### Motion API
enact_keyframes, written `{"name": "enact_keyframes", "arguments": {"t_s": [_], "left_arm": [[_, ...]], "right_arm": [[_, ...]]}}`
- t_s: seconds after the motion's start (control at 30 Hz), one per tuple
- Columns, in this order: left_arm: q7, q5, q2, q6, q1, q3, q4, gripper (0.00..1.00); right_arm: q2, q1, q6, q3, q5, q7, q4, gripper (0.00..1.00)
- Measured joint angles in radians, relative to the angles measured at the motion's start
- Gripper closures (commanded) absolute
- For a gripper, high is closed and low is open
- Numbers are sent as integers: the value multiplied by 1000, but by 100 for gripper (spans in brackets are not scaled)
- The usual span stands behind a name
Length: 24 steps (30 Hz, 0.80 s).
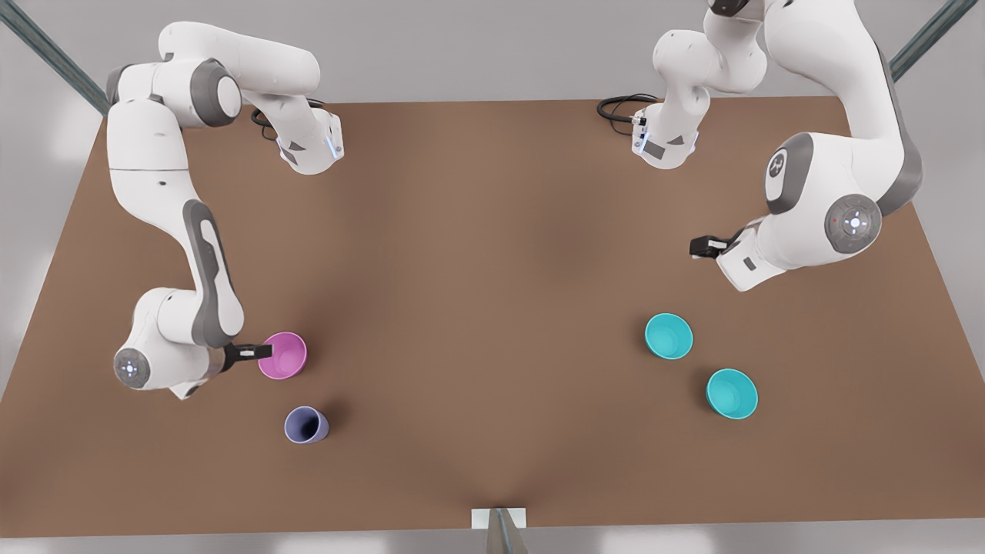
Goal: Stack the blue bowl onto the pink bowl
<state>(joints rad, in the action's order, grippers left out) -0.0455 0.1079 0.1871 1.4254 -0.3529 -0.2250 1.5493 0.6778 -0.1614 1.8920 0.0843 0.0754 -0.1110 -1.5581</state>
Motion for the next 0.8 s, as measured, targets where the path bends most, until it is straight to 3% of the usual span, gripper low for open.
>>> {"name": "enact_keyframes", "arguments": {"t_s": [0.37,0.4,0.53,0.6,0.8], "left_arm": [[-2,1,0,-1,1,0,0,0],[-2,1,0,-1,2,0,0,0],[-2,1,-2,-2,10,0,-4,0],[-2,1,-3,-2,27,0,-5,0],[-3,2,-3,-3,37,1,-5,0]], "right_arm": [[59,-17,173,0,86,13,-60,2],[60,-18,182,0,89,14,-64,8],[54,-19,200,1,104,8,-74,58],[48,-20,199,2,113,2,-74,75],[21,-19,165,15,108,-6,-75,79]]}}
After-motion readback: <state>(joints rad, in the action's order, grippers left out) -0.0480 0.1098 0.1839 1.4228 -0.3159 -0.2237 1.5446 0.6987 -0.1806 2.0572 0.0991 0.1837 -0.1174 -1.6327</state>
